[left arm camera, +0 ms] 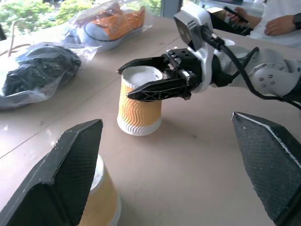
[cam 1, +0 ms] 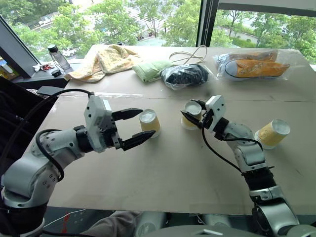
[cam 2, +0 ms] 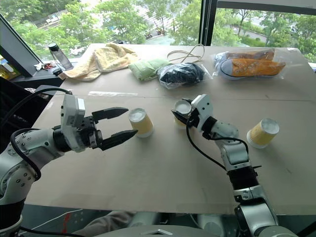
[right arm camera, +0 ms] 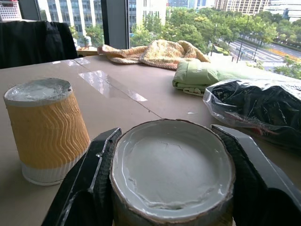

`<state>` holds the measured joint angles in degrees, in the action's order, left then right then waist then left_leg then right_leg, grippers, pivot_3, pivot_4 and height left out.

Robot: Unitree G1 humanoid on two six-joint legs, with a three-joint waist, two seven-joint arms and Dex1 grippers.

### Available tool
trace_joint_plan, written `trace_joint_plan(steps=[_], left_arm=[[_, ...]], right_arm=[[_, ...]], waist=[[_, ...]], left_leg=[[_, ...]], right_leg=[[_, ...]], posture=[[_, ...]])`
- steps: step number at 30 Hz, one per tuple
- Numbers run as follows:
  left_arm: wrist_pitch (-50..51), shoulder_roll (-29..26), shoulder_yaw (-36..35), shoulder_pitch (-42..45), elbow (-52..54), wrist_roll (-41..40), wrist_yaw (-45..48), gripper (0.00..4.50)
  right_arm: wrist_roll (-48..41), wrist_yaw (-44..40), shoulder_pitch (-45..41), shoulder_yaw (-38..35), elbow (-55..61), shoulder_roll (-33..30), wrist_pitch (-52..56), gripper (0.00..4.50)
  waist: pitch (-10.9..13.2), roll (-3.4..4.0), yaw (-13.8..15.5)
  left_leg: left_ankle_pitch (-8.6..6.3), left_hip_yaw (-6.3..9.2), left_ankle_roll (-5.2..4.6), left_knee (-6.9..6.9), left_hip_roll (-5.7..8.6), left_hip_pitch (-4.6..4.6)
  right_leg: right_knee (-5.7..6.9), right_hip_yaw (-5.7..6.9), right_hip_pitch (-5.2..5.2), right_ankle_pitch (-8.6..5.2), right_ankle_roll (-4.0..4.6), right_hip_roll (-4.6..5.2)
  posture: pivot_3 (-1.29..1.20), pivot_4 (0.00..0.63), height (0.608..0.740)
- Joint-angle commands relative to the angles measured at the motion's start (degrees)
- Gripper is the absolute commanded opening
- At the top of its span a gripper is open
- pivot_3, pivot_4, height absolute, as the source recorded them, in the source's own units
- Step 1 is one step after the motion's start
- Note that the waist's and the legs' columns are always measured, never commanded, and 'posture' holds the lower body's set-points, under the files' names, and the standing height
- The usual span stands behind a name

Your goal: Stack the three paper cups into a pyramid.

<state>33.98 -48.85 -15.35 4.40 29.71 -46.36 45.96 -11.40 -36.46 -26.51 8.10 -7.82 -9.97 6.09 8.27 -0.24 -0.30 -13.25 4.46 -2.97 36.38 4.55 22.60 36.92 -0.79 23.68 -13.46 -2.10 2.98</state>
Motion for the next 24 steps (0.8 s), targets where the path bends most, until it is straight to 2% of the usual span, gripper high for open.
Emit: trace_joint_plan(steps=[1, 3, 6, 14, 20, 24], left_arm=[[-0.8, 0.0, -1.9, 0.3, 0.9, 1.4, -1.2, 4.5], [-0.8, 0.3, -2.0, 0.0, 1.4, 1.6, -1.4, 4.5], [-0.9, 0.7, -2.1, 0.0, 1.8, 1.3, -1.5, 4.5], [1.4, 1.9, 1.0, 5.7, 1.1, -1.0, -1.3, 4.5], [5.0, 4.9, 6.0, 14.7, -0.2, -3.4, -1.5, 4.5], [6.8, 6.0, 10.6, 19.9, -2.1, -2.2, 0.2, 4.5]], right_arm=[[1.8, 1.6, -2.5, -0.1, -3.0, 0.8, -2.9, 2.23], [2.2, 1.6, -2.9, -0.5, -4.0, 0.9, -3.5, 3.27], [1.9, 1.6, -2.7, -1.4, -3.3, 0.5, -4.3, 4.45], [-1.4, 3.0, 3.6, -6.5, 12.0, -4.8, 1.3, 4.45], [-6.4, 4.1, 16.2, -12.6, 31.1, -10.1, 7.1, 4.45], [-6.0, 10.0, 24.3, -19.4, 40.2, -11.3, 9.4, 4.45]], waist=[[0.0, 0.0, -0.2], [0.0, 0.0, -0.2], [0.0, 0.0, -0.4], [0.0, -0.01, 0.0], [0.0, 0.01, 0.1], [0.0, 0.0, 0.1]], left_leg=[[0.0, 0.0, 0.0, 0.0, 0.01, 0.0], [0.0, 0.0, 0.01, 0.0, 0.04, 0.0], [0.0, 0.0, 0.01, 0.0, 0.04, 0.0], [-0.01, 0.02, 0.01, 0.0, 0.05, 0.01], [-0.02, 0.02, 0.0, 0.0, 0.06, 0.01], [-0.07, 0.03, -0.08, 0.0, 0.05, 0.01]], right_leg=[[0.01, -0.01, 0.0, 0.0, 0.0, 0.0], [0.01, -0.01, 0.0, 0.0, 0.0, 0.02], [0.01, -0.02, 0.0, 0.0, 0.0, 0.02], [0.08, -0.01, 0.02, 0.0, 0.0, 0.03], [0.08, -0.02, 0.02, 0.01, -0.01, 0.04], [0.1, -0.02, 0.02, 0.0, -0.02, 0.04]], posture=[[0.0, 0.15, 0.74], [0.0, 0.15, 0.74], [0.0, 0.15, 0.74], [0.0, 0.15, 0.74], [0.0, 0.15, 0.74], [0.0, 0.15, 0.74]])
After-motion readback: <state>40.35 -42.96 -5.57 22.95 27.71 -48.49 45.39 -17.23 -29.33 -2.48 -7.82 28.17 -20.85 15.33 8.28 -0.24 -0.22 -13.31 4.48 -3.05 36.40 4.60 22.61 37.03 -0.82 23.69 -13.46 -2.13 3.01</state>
